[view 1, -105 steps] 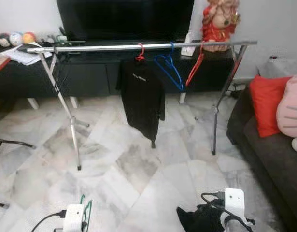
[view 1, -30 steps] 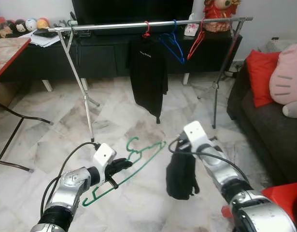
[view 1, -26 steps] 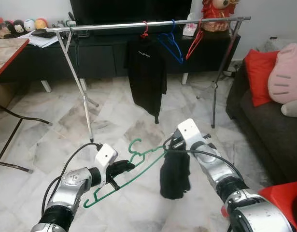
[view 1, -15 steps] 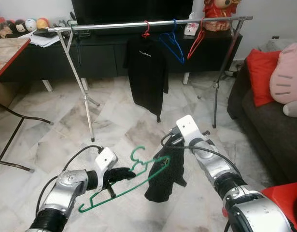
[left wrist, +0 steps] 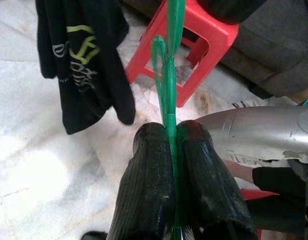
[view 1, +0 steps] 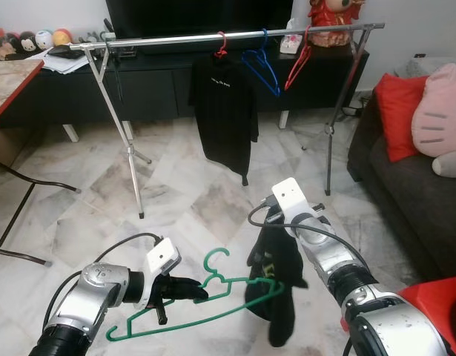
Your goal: Hang hanger
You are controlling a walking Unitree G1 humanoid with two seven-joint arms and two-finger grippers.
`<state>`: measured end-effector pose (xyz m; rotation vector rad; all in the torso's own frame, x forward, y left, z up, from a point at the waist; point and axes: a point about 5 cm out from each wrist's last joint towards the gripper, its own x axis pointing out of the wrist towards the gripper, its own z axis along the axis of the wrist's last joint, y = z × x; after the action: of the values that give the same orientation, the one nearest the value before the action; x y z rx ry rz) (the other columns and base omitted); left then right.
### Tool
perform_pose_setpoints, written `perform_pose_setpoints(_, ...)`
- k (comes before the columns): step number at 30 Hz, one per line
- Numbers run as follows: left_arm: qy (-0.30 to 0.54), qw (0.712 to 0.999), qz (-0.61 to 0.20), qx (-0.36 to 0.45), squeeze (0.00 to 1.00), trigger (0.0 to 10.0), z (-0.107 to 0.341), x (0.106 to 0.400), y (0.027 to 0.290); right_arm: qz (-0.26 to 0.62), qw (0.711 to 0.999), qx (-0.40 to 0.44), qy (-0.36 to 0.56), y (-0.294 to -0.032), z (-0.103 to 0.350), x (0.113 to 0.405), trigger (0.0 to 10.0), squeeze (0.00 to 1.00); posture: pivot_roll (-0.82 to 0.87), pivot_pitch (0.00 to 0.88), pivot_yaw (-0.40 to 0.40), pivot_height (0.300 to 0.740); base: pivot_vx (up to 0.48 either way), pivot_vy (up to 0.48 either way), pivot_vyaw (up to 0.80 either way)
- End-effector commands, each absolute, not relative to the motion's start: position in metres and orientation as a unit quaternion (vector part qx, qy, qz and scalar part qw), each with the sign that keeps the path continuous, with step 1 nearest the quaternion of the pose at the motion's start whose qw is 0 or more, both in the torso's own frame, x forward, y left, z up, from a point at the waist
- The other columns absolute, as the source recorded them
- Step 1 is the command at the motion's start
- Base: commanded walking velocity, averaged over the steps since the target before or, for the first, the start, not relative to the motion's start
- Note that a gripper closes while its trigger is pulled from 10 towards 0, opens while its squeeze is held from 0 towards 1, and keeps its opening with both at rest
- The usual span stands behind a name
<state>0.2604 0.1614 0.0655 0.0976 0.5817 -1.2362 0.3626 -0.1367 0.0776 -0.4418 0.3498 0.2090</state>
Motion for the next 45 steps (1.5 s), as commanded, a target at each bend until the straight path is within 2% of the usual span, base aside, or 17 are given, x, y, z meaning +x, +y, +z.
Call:
perform_pose_setpoints(1, 0.262, 0.772, -0.577, 0.046, 0.00, 10.0, 0.071, 0.260, 0.161, 0.105, 0.962, -0.212, 0.138, -0.127, 0.097, 0.372, 10.0, 0.00, -0.02, 0.000, 0.021, 0.740, 0.000, 0.000, 0.00)
perform_pose_setpoints(13, 0.231, 0.799, -0.555, 0.030, 0.00, 10.0, 0.078, 0.268, 0.153, 0.119, 0.962, -0.213, 0.127, -0.123, 0.100, 0.369, 10.0, 0.00, -0.03, 0.000, 0.020, 0.740, 0.000, 0.000, 0.00)
perform_pose_setpoints(15, 0.210, 0.820, -0.531, 0.039, 0.00, 10.0, 0.080, 0.275, 0.152, 0.119, 0.961, -0.215, 0.130, -0.124, 0.097, 0.367, 10.0, 0.00, -0.04, 0.000, 0.019, 0.740, 0.000, 0.000, 0.00)
perform_pose_setpoints(16, 0.187, 0.843, -0.502, 0.044, 0.00, 10.0, 0.083, 0.283, 0.152, 0.122, 0.960, -0.215, 0.131, -0.123, 0.096, 0.366, 10.0, 0.00, -0.04, 0.000, 0.018, 0.740, 0.000, 0.000, 0.00)
perform_pose_setpoints(17, 0.177, 0.853, -0.488, 0.050, 0.00, 10.0, 0.084, 0.286, 0.152, 0.123, 0.960, -0.215, 0.132, -0.123, 0.096, 0.365, 10.0, 0.00, -0.04, 0.000, 0.017, 0.740, 0.000, 0.000, 0.00)
perform_pose_setpoints(21, 0.155, 0.878, -0.449, 0.060, 0.00, 10.0, 0.086, 0.295, 0.154, 0.126, 0.959, -0.215, 0.132, -0.121, 0.095, 0.364, 10.0, 0.00, -0.03, 0.000, 0.015, 0.740, 0.000, 0.000, 0.00)
perform_pose_setpoints(26, 0.154, 0.882, -0.442, 0.055, 0.00, 10.0, 0.087, 0.296, 0.154, 0.128, 0.959, -0.216, 0.132, -0.121, 0.096, 0.363, 10.0, 0.00, -0.04, 0.000, 0.014, 0.740, 0.000, 0.000, 0.00)
perform_pose_setpoints(33, 0.166, 0.862, -0.476, 0.060, 0.00, 10.0, 0.089, 0.288, 0.157, 0.126, 0.959, -0.217, 0.134, -0.123, 0.096, 0.362, 10.0, 0.00, -0.03, 0.000, 0.012, 0.740, 0.000, 0.000, 0.00)
perform_pose_setpoints(45, 0.167, 0.856, -0.486, 0.065, 0.00, 10.0, 0.096, 0.286, 0.161, 0.121, 0.959, -0.216, 0.139, -0.127, 0.095, 0.361, 10.0, 0.00, -0.03, 0.001, 0.012, 0.740, 0.000, 0.000, 0.00)
